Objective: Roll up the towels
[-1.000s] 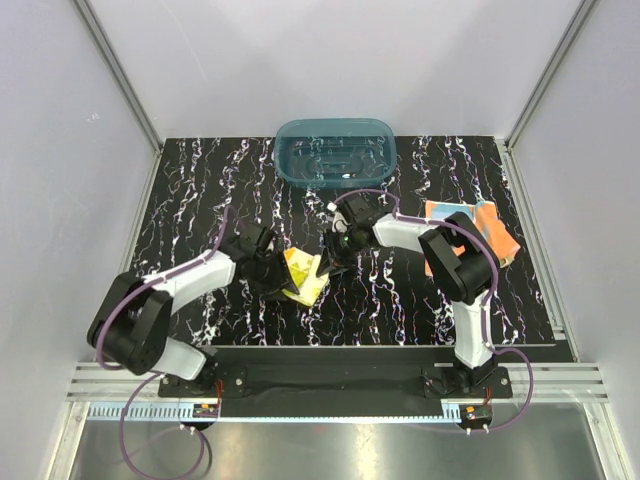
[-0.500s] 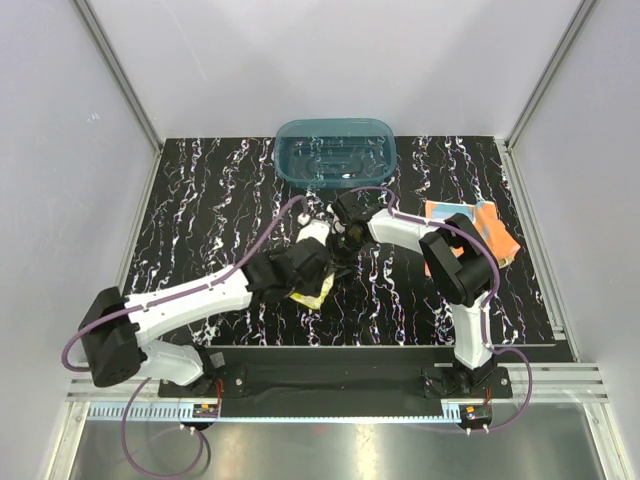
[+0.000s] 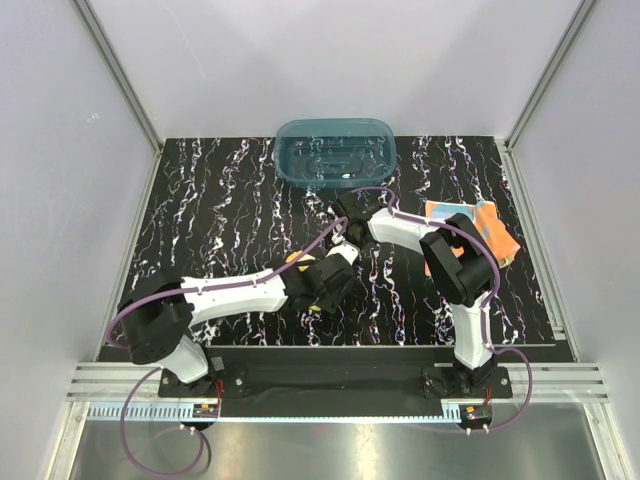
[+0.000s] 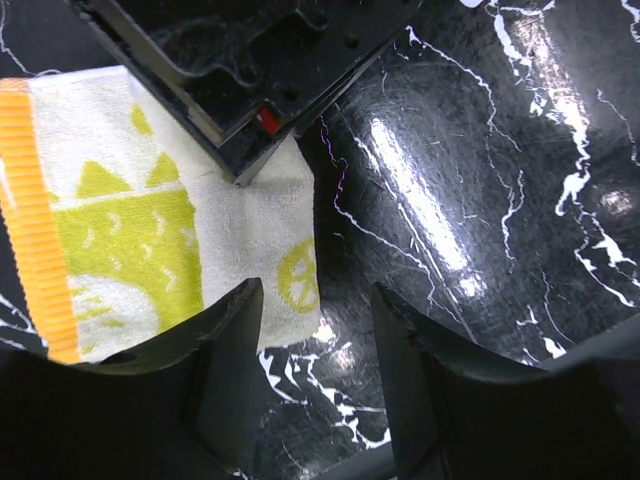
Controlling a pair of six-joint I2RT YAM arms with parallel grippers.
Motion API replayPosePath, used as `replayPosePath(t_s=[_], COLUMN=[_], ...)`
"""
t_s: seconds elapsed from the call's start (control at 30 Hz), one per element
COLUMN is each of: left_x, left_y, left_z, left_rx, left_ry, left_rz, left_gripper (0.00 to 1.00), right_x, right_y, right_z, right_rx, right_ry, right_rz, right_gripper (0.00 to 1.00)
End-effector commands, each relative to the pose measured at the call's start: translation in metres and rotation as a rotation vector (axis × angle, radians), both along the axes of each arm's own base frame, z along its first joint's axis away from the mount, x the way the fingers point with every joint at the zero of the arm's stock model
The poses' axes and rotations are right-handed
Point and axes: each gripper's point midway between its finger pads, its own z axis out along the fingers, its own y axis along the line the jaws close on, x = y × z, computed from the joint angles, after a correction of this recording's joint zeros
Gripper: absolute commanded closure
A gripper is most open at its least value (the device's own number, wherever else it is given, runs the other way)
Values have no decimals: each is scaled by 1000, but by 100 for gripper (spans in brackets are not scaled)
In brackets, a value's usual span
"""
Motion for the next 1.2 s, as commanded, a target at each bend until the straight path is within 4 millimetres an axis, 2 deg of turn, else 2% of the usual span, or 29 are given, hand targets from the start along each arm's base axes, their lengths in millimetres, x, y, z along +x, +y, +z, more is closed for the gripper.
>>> replayPosePath(t_s=[0.0, 0.27, 0.43, 0.47, 0.67, 0.77, 0.97, 1.17], left_x=[4, -3, -13, -19, -28, -29, -29, -31], left_y=[-8, 25, 26, 34, 44, 45, 47, 36], left_z=[-1, -32, -48, -62, -78, -79, -81, -68], left_rx=[-39, 74, 63, 95, 101, 101, 110, 54], left_ry=[-23, 0, 49, 74, 104, 109, 111, 118], left_rz=[-3, 63, 52, 61, 82, 92, 99, 59], left_gripper=[46, 45, 46, 46, 47, 53, 83, 92], right_x=[-4, -4, -3, -2, -1, -3, -2, 11], right_y=[-15, -15, -13, -11, -12, -12, -19, -30], right_z=[-3, -3, -2, -1, -1, -3, -9, -6], right_rx=[-88, -91, -86, -82, -90, -84, -65, 16], right_ry=[-24, -20, -14, -15, -19, -12, 9, 26], right_rz=[21, 30, 32, 36, 56, 72, 80, 53], right_gripper=[66, 65, 63, 62, 59, 57, 54, 47])
